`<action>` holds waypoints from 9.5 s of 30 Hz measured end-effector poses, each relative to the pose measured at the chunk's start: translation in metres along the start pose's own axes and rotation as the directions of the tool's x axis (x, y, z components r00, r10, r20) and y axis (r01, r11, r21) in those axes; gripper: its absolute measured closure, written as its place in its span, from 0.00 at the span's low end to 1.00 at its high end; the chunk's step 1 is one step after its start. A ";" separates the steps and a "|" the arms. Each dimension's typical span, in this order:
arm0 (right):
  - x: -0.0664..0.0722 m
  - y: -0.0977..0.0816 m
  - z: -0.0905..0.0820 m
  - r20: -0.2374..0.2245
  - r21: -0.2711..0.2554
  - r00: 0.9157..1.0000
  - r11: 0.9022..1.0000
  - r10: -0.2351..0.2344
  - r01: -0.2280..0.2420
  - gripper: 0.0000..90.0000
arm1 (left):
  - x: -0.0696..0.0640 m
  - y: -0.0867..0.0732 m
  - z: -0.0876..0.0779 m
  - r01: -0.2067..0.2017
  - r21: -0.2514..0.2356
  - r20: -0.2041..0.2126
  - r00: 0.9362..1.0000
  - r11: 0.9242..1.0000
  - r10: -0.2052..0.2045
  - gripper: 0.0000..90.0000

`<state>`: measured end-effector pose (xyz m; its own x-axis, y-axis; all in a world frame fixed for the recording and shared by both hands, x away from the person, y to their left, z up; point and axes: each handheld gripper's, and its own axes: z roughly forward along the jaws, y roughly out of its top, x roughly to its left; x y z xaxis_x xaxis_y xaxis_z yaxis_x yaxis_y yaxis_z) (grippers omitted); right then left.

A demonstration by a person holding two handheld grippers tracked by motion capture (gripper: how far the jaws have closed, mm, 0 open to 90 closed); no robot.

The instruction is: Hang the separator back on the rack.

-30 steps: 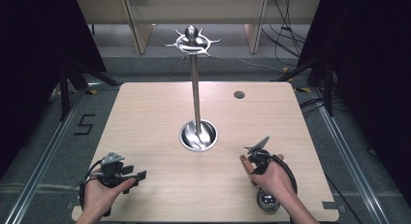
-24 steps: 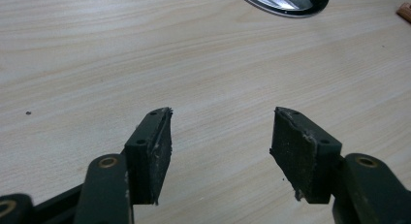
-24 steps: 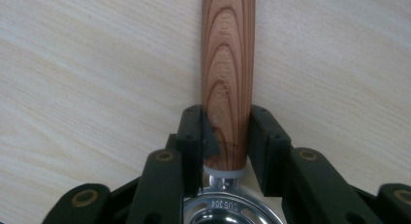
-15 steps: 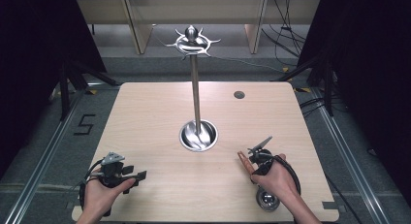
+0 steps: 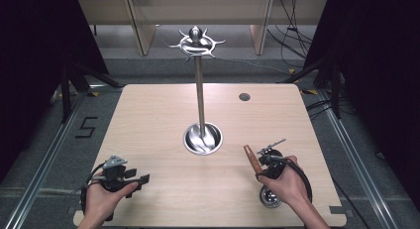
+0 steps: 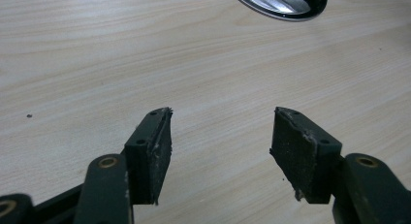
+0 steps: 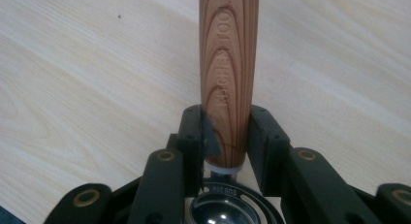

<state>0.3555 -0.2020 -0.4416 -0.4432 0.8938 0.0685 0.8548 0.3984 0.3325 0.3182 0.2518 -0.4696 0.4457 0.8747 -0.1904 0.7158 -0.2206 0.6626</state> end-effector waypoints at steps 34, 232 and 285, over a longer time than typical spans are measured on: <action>0.001 0.005 -0.031 -0.016 -0.278 0.988 0.950 -0.155 0.144 0.78 | -0.001 0.000 -0.001 0.026 -0.038 -0.007 1.000 0.999 -0.026 0.43; 0.029 0.093 -0.121 0.018 -0.684 0.972 0.707 -0.233 0.182 0.78 | 0.002 0.001 -0.001 0.064 -0.103 -0.030 0.997 0.993 -0.067 0.42; 0.044 0.126 -0.138 0.023 -0.714 0.960 0.667 -0.279 0.211 0.78 | 0.002 0.001 -0.001 0.065 -0.108 -0.029 0.997 0.992 -0.069 0.42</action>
<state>0.4069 -0.1406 -0.2670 -0.6577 0.7517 -0.0483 0.2844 0.3071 0.9082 0.3194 0.2541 -0.4689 0.3793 0.9001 -0.2142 0.6813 -0.1151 0.7229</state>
